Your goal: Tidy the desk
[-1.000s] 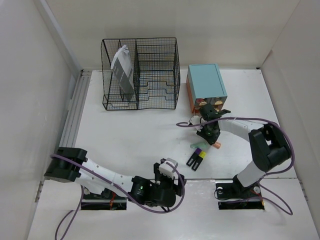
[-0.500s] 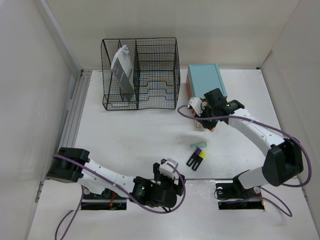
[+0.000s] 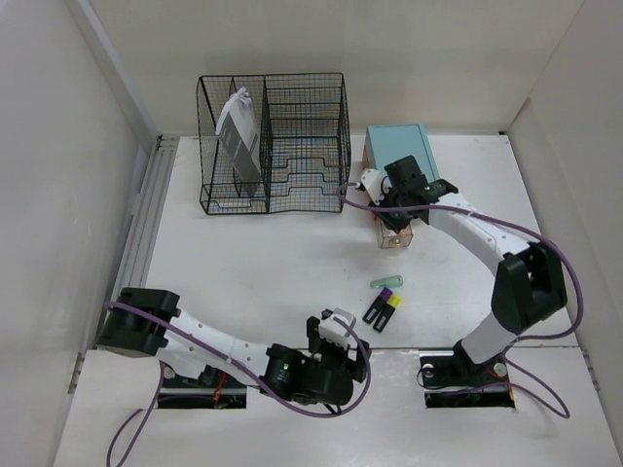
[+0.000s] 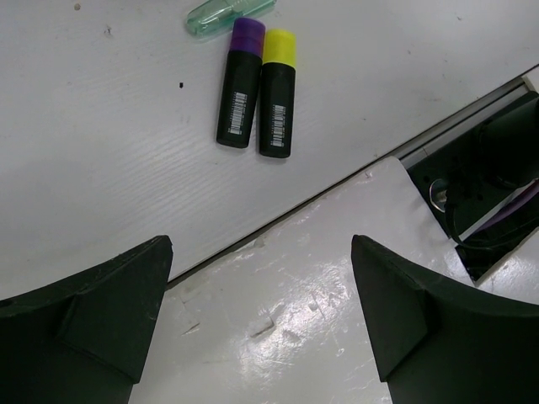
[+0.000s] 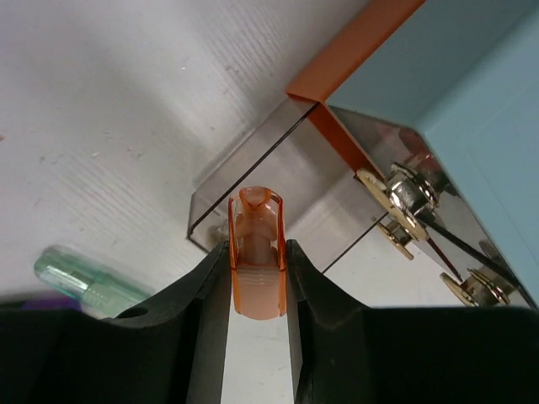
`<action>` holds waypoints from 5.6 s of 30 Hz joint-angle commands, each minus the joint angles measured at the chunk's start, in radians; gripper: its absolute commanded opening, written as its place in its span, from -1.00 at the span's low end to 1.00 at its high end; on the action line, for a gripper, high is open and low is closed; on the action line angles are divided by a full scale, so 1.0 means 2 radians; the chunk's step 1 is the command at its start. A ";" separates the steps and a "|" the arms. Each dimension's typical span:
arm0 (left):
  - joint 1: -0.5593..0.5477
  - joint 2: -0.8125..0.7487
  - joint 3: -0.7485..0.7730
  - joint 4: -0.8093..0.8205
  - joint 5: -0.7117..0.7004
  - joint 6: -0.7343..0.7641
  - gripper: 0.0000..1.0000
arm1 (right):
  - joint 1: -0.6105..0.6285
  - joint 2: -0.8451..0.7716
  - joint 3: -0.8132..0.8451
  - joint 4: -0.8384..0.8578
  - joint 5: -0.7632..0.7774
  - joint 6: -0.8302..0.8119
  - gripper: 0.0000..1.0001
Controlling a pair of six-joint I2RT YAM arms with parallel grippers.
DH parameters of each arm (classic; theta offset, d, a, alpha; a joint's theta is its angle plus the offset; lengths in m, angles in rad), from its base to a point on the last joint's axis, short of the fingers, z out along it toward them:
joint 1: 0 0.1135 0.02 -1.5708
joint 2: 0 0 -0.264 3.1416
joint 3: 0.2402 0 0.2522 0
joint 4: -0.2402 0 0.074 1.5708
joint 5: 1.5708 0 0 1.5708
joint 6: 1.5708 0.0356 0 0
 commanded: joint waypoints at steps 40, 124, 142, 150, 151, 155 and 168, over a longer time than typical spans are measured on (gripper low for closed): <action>0.249 0.035 0.055 0.111 0.297 0.219 -0.32 | 0.004 -0.205 -0.209 -0.031 -0.146 -0.332 -0.16; 0.260 -0.351 -0.151 0.020 0.287 0.108 0.06 | 0.011 -0.030 -0.078 0.161 0.107 -0.085 0.22; 0.260 -0.347 -0.151 0.025 0.287 0.108 0.06 | -0.021 -0.082 -0.098 -0.040 -0.137 -0.289 -1.00; 0.260 -0.347 -0.147 0.025 0.287 0.108 0.06 | -0.021 -0.058 -0.141 0.092 -0.044 -0.226 -1.00; 0.260 -0.347 -0.147 0.025 0.287 0.108 0.06 | -0.021 -0.052 -0.141 0.106 -0.019 -0.221 -1.00; 0.260 -0.347 -0.147 0.025 0.287 0.108 0.06 | 0.002 -0.027 -0.164 0.196 0.051 -0.188 -1.00; 0.260 -0.347 -0.147 0.025 0.287 0.104 0.06 | 0.030 0.060 -0.138 0.309 0.206 -0.145 -1.00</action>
